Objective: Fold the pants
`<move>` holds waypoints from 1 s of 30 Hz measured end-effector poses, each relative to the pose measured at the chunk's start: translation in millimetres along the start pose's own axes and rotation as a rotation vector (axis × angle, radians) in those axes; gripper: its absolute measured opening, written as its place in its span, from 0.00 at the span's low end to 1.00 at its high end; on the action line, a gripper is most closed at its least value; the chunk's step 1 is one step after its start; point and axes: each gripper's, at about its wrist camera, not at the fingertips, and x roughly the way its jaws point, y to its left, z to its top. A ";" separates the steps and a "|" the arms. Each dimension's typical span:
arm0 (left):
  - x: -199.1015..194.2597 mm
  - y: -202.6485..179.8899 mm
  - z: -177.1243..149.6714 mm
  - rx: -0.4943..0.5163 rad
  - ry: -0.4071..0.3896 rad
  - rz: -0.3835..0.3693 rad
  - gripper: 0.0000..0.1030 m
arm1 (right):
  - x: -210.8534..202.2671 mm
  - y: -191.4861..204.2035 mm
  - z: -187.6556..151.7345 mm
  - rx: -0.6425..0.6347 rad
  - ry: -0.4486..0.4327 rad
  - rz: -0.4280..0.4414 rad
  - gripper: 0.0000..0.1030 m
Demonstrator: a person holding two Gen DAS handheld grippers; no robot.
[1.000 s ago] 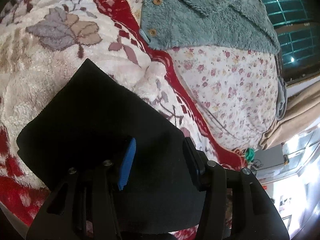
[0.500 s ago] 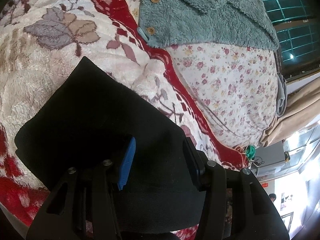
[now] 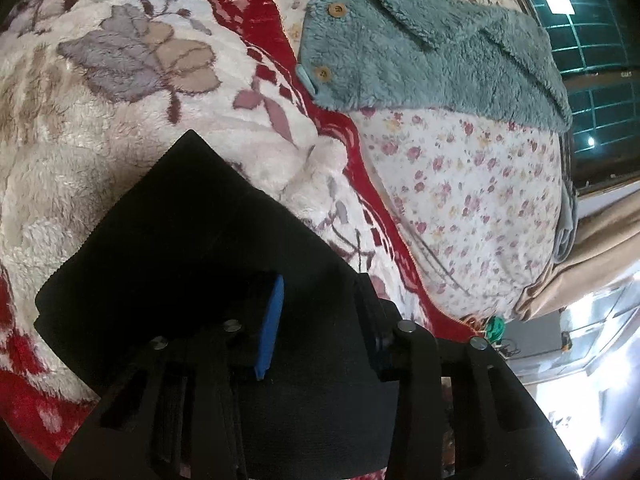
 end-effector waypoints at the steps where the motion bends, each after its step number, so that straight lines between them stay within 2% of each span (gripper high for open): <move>1: -0.5 -0.3 0.0 0.001 -0.001 -0.001 0.35 | 5.0 -8.4 -2.5 0.029 0.022 -0.014 0.01; 4: -9.3 -5.0 -0.9 0.006 -0.043 0.013 0.35 | -6.2 -5.5 -7.2 -0.002 -0.022 -0.044 0.01; 6: -16.8 -16.0 -2.7 0.030 -0.063 -0.002 0.35 | -27.6 10.0 -7.9 -0.052 -0.091 -0.059 0.01; 8: -16.3 -40.4 -8.5 0.086 -0.007 -0.120 0.36 | -49.3 33.6 -8.8 -0.099 -0.131 0.029 0.01; 9: -14.0 -51.6 -11.9 0.119 0.019 -0.148 0.36 | -54.5 44.1 -9.6 -0.117 -0.128 0.081 0.03; 10: -7.1 -70.3 -20.3 0.174 0.065 -0.169 0.36 | -55.8 55.5 -11.3 -0.137 -0.106 0.151 0.07; 11: 1.4 -85.5 -28.9 0.217 0.112 -0.185 0.36 | -48.3 71.6 -14.7 -0.176 -0.031 0.256 0.08; 12: 12.1 -99.3 -39.1 0.249 0.167 -0.207 0.36 | -39.1 80.9 -17.9 -0.209 0.024 0.280 0.12; 13: 26.2 -112.2 -51.9 0.273 0.230 -0.234 0.36 | -23.0 88.5 -22.6 -0.256 0.086 0.233 0.12; 14: 44.6 -123.5 -66.8 0.290 0.311 -0.253 0.36 | -13.0 88.0 -24.6 -0.273 0.106 0.167 0.12; 15: 55.5 -129.9 -76.2 0.297 0.359 -0.257 0.36 | 3.5 77.0 -25.8 -0.261 0.123 0.031 0.12; 16: 73.2 -137.2 -90.4 0.315 0.432 -0.253 0.36 | 11.9 63.1 -25.3 -0.207 0.124 -0.007 0.07; 17: 91.7 -143.4 -104.3 0.345 0.509 -0.227 0.36 | 10.7 47.5 -23.4 -0.115 0.096 0.069 0.07; 18: 103.4 -146.9 -112.4 0.369 0.548 -0.185 0.36 | 7.6 38.0 -21.2 -0.052 0.083 0.112 0.07; 20: 132.6 -146.0 -124.0 0.389 0.627 -0.034 0.35 | 4.1 42.1 -23.2 -0.067 0.075 0.085 0.07; 21: 146.7 -139.7 -121.1 0.362 0.641 0.032 0.33 | 4.2 51.0 -26.4 -0.115 0.078 0.047 0.09; 23: 152.7 -132.1 -101.3 0.284 0.587 0.034 0.15 | 5.5 60.9 -28.8 -0.170 0.076 -0.005 0.09; 24: 151.4 -129.8 -93.6 0.257 0.552 0.039 0.11 | 7.0 62.1 -29.4 -0.176 0.076 -0.013 0.09; 25: 148.8 -125.6 -83.0 0.217 0.502 0.051 0.09 | 6.7 60.6 -29.1 -0.175 0.078 -0.014 0.09; 27: 145.7 -118.9 -73.7 0.156 0.451 0.054 0.09 | 8.4 55.1 -29.8 -0.152 0.082 0.005 0.09; 30: 136.8 -135.2 -81.9 0.228 0.437 0.025 0.11 | 8.4 49.5 -32.1 -0.130 0.083 0.026 0.09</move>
